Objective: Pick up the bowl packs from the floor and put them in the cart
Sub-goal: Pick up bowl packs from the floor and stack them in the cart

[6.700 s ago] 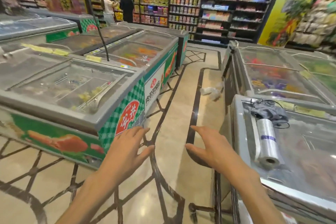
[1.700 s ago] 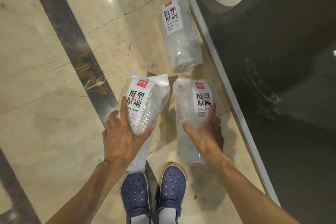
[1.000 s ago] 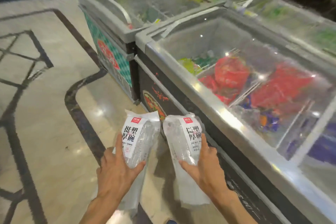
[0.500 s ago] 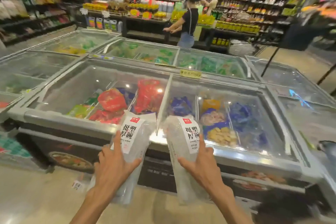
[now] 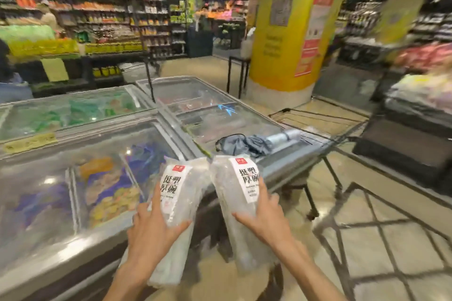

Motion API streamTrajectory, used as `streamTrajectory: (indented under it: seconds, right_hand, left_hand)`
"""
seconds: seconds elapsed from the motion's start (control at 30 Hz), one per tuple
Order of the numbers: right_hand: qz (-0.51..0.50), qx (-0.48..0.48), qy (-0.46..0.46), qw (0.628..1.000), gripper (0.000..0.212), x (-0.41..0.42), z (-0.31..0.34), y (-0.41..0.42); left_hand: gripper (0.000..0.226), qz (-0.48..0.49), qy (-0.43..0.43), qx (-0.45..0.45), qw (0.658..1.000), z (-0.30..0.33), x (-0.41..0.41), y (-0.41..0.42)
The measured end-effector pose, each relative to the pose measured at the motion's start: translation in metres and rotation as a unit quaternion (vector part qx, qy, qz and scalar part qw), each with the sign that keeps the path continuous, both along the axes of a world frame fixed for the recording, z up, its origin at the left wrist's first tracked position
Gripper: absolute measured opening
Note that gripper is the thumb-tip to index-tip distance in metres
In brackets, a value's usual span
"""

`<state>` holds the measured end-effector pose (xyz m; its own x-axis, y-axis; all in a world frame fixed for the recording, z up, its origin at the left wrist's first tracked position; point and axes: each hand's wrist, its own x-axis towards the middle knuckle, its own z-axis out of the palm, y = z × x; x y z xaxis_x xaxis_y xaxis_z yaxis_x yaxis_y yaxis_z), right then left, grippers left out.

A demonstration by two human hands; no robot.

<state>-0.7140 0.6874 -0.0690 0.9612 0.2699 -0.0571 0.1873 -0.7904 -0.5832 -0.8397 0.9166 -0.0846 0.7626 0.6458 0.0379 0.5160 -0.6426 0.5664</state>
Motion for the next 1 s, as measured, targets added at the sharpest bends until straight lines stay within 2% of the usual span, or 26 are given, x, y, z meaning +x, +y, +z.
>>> streamTrajectory:
  seconds: [0.3,0.5,0.77,0.9,1.0]
  right_hand:
    - [-0.206,0.006,-0.015,0.978,0.119,0.133,0.006,-0.229]
    - [-0.315,0.003,-0.028,0.949,0.120,0.230,0.003,-0.349]
    - [-0.430,0.001,-0.036,0.902,0.117,0.377,0.018,-0.496]
    - [-0.468,0.026,-0.037,0.882,0.123,0.441,0.015,-0.557]
    - [-0.485,0.032,-0.028,0.874,0.119,0.491,0.011,-0.602]
  left_hand:
    - [0.124,-0.203,0.020,-0.002,0.979,0.009,0.231,-0.195]
    - [0.125,-0.311,-0.010,-0.004,0.950,-0.002,0.391,-0.315]
    - [0.134,-0.408,-0.027,-0.003,0.913,0.020,0.597,-0.475]
    - [0.134,-0.448,-0.017,-0.004,0.894,0.021,0.678,-0.550]
    - [0.131,-0.471,-0.010,-0.015,0.882,0.012,0.737,-0.598]
